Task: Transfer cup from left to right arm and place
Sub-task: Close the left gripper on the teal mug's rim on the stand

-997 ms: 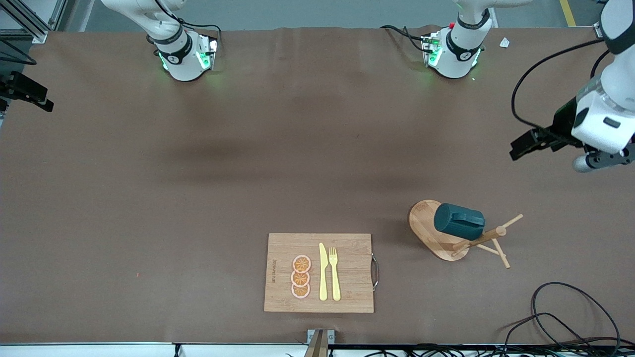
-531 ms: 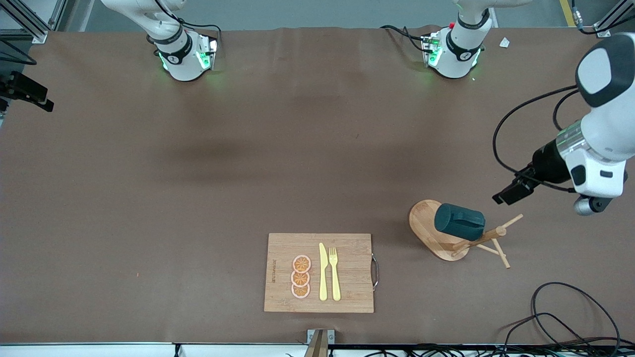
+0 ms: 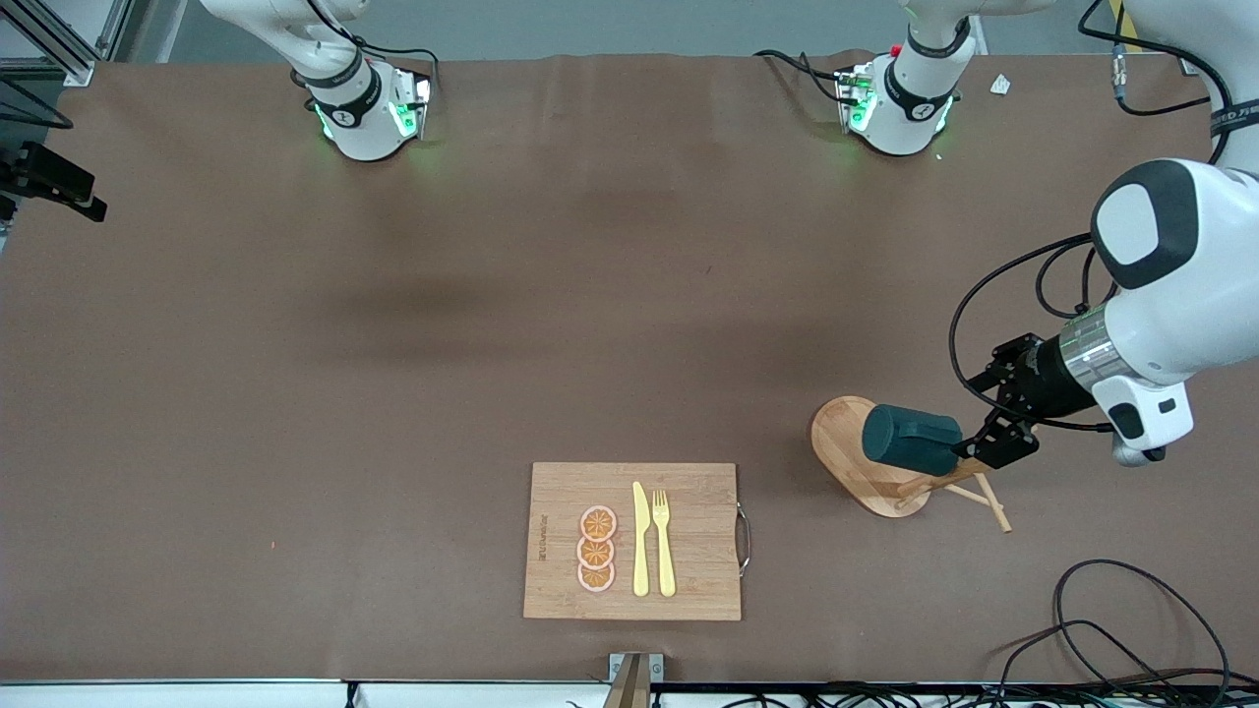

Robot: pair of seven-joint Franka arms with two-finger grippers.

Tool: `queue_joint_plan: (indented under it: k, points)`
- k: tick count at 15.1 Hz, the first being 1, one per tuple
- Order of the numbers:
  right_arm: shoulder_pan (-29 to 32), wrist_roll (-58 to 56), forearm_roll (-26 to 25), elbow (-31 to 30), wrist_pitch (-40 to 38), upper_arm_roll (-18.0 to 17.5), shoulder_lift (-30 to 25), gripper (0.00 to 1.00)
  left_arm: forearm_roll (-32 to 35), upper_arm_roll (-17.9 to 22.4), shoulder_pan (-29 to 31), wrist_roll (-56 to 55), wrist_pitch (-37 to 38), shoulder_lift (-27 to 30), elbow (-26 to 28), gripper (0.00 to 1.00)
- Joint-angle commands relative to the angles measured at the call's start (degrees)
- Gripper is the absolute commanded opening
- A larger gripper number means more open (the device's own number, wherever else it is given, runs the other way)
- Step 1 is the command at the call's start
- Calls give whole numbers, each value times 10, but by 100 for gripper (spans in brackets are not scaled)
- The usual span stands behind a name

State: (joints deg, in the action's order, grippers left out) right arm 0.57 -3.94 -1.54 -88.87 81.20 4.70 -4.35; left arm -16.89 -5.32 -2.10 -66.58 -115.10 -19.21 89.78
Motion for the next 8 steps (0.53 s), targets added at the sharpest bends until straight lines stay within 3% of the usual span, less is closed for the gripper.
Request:
queue_joint_plan:
  k: [1, 8]
  points:
    - [6, 1, -7, -8, -2, -6, -9, 100, -29, 0, -5, -22, -6, -22, -14, 100]
    - [6, 1, -7, -8, -3, -6, -9, 100, -63, 0, 0, -39, -12, -48, -15, 100]
